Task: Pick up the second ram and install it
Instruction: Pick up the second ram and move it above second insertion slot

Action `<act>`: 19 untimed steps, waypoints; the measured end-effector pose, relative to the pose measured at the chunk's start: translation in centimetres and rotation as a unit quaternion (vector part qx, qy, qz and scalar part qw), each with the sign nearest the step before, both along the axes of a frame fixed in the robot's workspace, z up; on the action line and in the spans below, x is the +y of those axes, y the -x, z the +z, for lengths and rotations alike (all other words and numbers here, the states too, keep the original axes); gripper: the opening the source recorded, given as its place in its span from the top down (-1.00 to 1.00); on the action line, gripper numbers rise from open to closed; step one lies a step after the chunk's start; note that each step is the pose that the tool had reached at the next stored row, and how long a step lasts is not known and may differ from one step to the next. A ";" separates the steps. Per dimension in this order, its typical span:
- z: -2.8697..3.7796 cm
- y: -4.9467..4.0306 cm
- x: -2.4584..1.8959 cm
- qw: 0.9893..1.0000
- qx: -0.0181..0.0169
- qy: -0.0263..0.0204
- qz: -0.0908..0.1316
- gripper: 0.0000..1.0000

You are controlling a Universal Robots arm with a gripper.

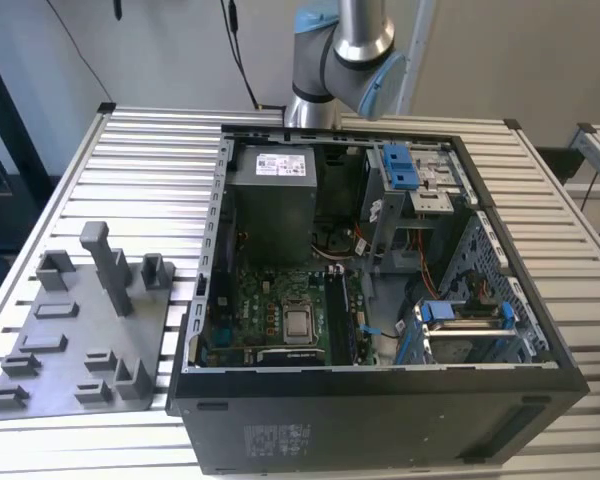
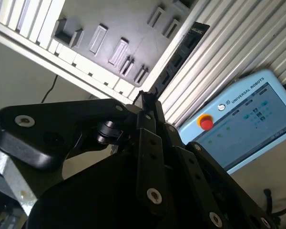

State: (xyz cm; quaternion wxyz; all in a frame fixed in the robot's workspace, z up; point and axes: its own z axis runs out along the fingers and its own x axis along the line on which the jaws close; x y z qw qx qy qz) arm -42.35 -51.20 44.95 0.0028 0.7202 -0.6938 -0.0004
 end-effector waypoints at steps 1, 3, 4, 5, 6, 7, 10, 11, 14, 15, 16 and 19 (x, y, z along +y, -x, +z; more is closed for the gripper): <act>0.14 0.00 0.00 1.000 0.000 0.000 0.000 0.72; 0.37 0.00 0.00 1.000 0.000 0.000 0.000 0.72; 0.49 0.00 0.00 1.000 0.000 0.000 0.000 0.72; 0.61 0.00 0.00 1.000 0.000 0.000 0.000 0.72; 0.72 0.00 0.00 1.000 0.000 0.000 0.000 0.72; 0.83 0.00 0.00 1.000 0.000 0.000 0.000 0.72; 1.18 0.00 0.00 1.000 0.000 0.000 0.000 0.72; 1.31 0.00 0.00 1.000 0.000 0.000 0.000 0.72; 1.74 0.00 0.00 1.000 0.000 0.000 0.000 0.72; 1.87 0.00 0.00 1.000 0.000 0.000 0.000 0.72; 2.00 0.00 0.00 1.000 0.000 0.000 0.000 0.72; 2.30 0.00 0.00 1.000 0.000 0.000 0.000 0.72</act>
